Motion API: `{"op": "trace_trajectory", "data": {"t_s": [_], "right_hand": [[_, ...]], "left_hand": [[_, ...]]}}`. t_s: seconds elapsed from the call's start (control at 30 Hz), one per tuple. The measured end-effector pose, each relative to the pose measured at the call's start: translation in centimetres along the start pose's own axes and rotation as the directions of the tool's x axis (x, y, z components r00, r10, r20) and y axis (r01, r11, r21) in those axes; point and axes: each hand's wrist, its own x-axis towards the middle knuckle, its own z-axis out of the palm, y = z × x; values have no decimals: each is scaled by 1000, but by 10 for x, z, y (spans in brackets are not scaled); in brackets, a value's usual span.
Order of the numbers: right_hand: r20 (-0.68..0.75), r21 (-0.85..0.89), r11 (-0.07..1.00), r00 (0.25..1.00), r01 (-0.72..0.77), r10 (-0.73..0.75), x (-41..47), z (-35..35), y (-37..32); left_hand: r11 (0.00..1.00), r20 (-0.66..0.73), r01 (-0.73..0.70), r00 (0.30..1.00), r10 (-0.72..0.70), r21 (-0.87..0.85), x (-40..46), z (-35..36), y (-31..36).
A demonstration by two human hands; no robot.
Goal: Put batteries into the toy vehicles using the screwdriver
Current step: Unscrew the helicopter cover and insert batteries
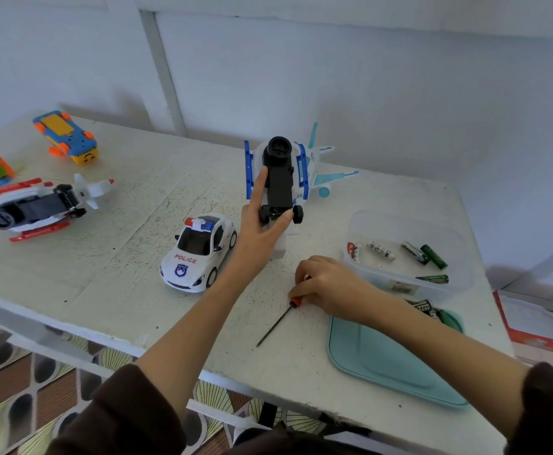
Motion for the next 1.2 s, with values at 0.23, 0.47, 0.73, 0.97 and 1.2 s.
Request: {"op": "trace_trajectory", "data": {"t_s": [0.23, 0.47, 0.73, 0.97, 1.2], "right_hand": [[-533, 137, 990, 839, -41, 108, -3, -63, -14], [-498, 273, 921, 778, -278, 383, 48, -143, -2], [-367, 454, 884, 880, -114, 301, 98, -185, -15], [-437, 545, 838, 847, -17, 302, 141, -176, -28], [-394, 764, 643, 750, -54, 531, 201, -151, -32]], "left_hand": [[997, -68, -21, 998, 16, -80, -12, 9, 18], [978, -141, -183, 975, 169, -99, -2, 14, 65], [990, -202, -124, 970, 135, 69, 10, -28, 97], [982, -259, -138, 951, 167, 127, 28, -83, 92], [966, -132, -146, 975, 176, 213, 60, -152, 54]]}}
